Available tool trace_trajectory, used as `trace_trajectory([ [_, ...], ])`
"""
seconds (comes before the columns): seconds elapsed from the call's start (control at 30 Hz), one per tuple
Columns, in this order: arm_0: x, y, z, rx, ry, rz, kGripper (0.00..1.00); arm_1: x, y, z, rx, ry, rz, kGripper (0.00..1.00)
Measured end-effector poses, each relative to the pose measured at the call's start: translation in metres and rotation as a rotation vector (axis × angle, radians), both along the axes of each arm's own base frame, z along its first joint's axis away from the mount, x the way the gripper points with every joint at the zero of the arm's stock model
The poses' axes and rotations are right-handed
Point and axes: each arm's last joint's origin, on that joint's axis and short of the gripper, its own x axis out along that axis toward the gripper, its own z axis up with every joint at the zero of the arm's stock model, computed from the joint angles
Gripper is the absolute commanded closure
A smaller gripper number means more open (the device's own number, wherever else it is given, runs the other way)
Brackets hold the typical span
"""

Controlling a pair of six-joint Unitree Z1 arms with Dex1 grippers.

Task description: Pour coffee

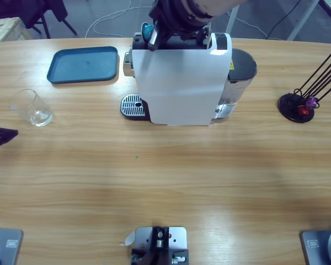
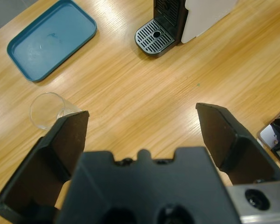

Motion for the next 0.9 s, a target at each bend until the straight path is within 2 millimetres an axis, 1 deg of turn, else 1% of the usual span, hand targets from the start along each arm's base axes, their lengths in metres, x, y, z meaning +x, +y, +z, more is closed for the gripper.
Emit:
trace_trajectory([
  [0.07, 0.000, 0.000, 0.000, 0.000, 0.000, 0.000, 0.000, 0.000, 0.000, 0.000, 0.001, 0.002, -0.002, 1.000],
  [0.1, 0.000, 0.000, 0.000, -0.001, 0.001, 0.001, 0.000, 0.000, 0.000, 0.000, 0.004, 0.004, -0.002, 0.887],
  [0.13, 0.000, 0.000, 0.000, -0.002, 0.003, 0.003, 0.000, 0.000, 0.000, 0.000, 0.008, 0.008, -0.002, 0.666],
  [0.17, 0.000, 0.000, -0.001, -0.003, 0.004, 0.005, 0.000, 0.000, 0.000, 0.000, 0.013, 0.013, -0.004, 0.526],
  [0.27, 0.000, 0.000, -0.001, -0.005, 0.009, 0.009, 0.000, 0.001, -0.001, 0.000, 0.028, 0.026, -0.018, 0.184],
  [0.3, 0.000, 0.000, -0.001, -0.005, 0.009, 0.009, 0.000, 0.001, -0.001, 0.000, 0.032, 0.029, -0.022, 0.114],
  [0.33, 0.000, 0.000, -0.001, -0.005, 0.009, 0.009, 0.000, 0.001, -0.001, 0.000, 0.033, 0.029, -0.029, 0.070],
  [0.37, 0.000, 0.000, -0.001, -0.005, 0.009, 0.009, 0.000, 0.001, -0.001, 0.000, 0.033, 0.028, -0.037, 0.046],
  [0.43, 0.000, 0.000, -0.001, -0.006, 0.009, 0.010, 0.000, 0.002, -0.002, 0.000, 0.031, 0.023, -0.052, 0.036],
  [0.5, 0.000, 0.000, -0.001, -0.007, 0.010, 0.011, 0.000, 0.001, -0.002, 0.001, 0.033, 0.019, -0.055, 0.063],
  [0.53, 0.000, 0.000, -0.001, -0.007, 0.011, 0.012, 0.000, 0.001, -0.003, 0.003, 0.036, 0.017, -0.055, 0.132],
  [0.57, 0.000, 0.000, -0.001, -0.007, 0.011, 0.012, 0.000, 0.000, -0.004, 0.004, 0.039, 0.015, -0.055, 0.254],
  [0.6, 0.000, 0.000, -0.002, -0.008, 0.012, 0.013, 0.000, -0.001, -0.004, 0.005, 0.041, 0.013, -0.054, 0.312],
  [0.67, 0.000, 0.000, -0.003, -0.006, 0.014, 0.014, 0.000, -0.004, -0.004, 0.009, 0.049, 0.008, -0.050, 0.374],
  [0.7, 0.000, 0.000, -0.003, -0.005, 0.015, 0.014, 0.000, -0.006, -0.004, 0.011, 0.054, 0.005, -0.046, 0.438],
  [0.73, 0.000, 0.000, -0.003, -0.005, 0.015, 0.014, 0.000, -0.007, -0.004, 0.013, 0.056, 0.003, -0.044, 0.720],
  [0.77, 0.000, 0.000, -0.003, -0.005, 0.015, 0.014, 0.000, -0.008, -0.004, 0.014, 0.059, 0.001, -0.043, 0.973],
  [0.8, 0.000, 0.000, -0.003, -0.005, 0.015, 0.014, 0.000, -0.009, -0.004, 0.015, 0.064, -0.003, -0.041, 1.000],
  [0.9, -0.001, 0.001, -0.003, -0.007, 0.014, 0.014, 0.000, -0.016, -0.005, 0.024, 0.097, -0.004, -0.020, 1.000],
])
